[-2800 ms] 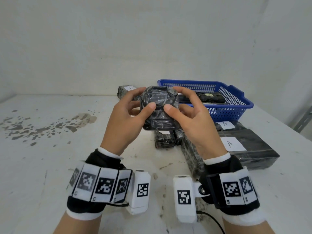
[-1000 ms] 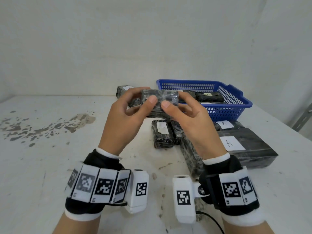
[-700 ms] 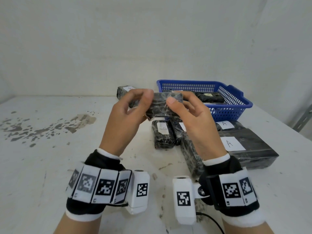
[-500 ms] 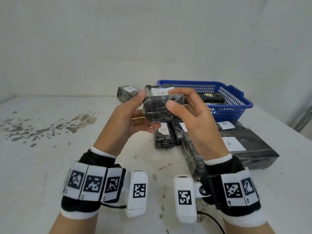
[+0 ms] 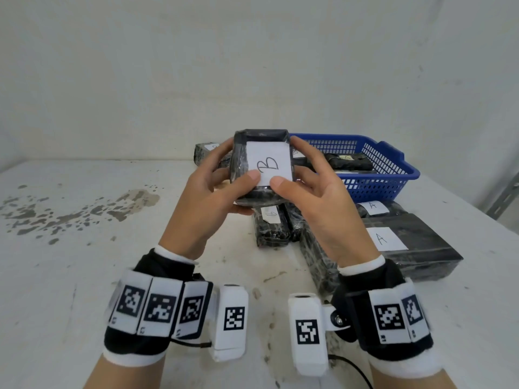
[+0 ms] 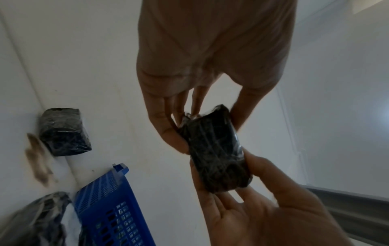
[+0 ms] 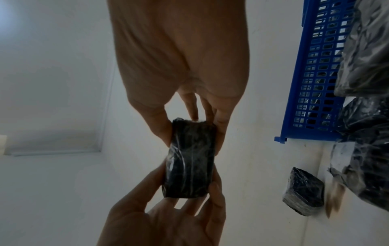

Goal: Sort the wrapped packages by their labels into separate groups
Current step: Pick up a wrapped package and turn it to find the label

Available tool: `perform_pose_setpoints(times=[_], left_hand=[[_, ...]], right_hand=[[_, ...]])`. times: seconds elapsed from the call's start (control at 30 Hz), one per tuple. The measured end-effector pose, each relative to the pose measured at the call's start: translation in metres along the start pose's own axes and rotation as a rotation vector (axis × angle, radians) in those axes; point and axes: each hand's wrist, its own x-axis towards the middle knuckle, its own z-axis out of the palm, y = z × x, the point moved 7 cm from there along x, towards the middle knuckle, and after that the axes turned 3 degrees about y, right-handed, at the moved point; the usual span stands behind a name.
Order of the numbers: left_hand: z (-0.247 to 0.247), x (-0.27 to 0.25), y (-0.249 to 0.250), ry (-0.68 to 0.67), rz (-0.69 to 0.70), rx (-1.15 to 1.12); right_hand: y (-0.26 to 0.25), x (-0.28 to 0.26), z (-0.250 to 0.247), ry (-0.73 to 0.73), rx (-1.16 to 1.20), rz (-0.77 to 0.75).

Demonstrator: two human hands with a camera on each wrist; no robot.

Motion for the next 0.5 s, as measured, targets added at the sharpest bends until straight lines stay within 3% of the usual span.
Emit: perform_pose_setpoints(times=[0.5], left_hand=[[0.0013,-0.0013,0.0008,0.030,0.032,0.116]], right_hand=[[-0.0027,-0.0028,-0.0012,0.014,-0.015,0.015]])
